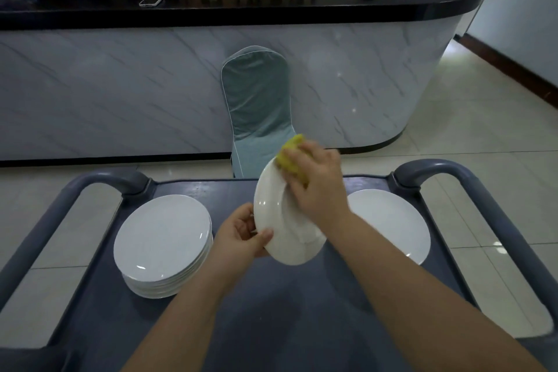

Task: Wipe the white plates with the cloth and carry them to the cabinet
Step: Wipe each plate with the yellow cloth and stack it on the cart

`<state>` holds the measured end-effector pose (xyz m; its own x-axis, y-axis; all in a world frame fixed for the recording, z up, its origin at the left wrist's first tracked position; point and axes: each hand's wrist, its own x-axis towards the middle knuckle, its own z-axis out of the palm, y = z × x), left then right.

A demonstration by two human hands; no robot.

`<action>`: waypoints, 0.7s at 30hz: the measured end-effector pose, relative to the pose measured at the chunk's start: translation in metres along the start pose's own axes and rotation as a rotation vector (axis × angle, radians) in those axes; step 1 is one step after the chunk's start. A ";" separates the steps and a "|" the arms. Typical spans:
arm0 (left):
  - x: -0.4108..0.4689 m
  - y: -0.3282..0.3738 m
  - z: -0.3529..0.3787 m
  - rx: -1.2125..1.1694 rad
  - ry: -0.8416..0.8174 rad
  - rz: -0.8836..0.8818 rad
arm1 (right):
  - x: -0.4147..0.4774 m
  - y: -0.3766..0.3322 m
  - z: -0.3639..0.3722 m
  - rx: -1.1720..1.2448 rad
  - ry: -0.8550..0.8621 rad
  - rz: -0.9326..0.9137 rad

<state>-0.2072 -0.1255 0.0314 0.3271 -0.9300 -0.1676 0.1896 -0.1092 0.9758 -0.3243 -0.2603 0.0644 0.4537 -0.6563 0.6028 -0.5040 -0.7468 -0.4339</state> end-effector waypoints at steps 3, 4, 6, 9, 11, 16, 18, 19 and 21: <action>0.002 -0.002 -0.003 -0.053 0.041 0.000 | -0.032 -0.023 0.015 0.033 -0.109 -0.473; 0.001 -0.004 -0.003 -0.071 0.043 -0.009 | -0.032 -0.021 0.014 0.046 -0.145 -0.493; -0.001 -0.008 -0.002 -0.083 0.024 -0.035 | -0.012 -0.005 0.012 0.074 -0.131 -0.314; -0.004 -0.012 -0.003 -0.128 0.027 -0.034 | 0.021 0.037 0.011 0.101 -0.081 0.109; -0.002 -0.013 -0.004 -0.249 0.045 -0.035 | 0.019 0.066 0.003 0.096 -0.065 0.252; 0.013 -0.013 0.021 -0.314 0.043 -0.044 | -0.041 0.033 0.000 0.069 0.110 0.203; 0.017 -0.013 0.029 -0.302 0.034 -0.050 | -0.051 0.013 0.007 0.015 0.096 -0.055; 0.018 -0.014 0.029 -0.315 0.030 -0.055 | -0.050 0.014 0.005 -0.018 0.084 -0.130; 0.018 -0.014 0.024 -0.332 0.019 -0.053 | -0.038 0.032 -0.009 -0.043 0.122 -0.088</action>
<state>-0.2265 -0.1490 0.0184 0.3249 -0.9192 -0.2227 0.4972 -0.0343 0.8669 -0.3644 -0.2586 0.0335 0.4056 -0.5690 0.7154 -0.4986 -0.7937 -0.3485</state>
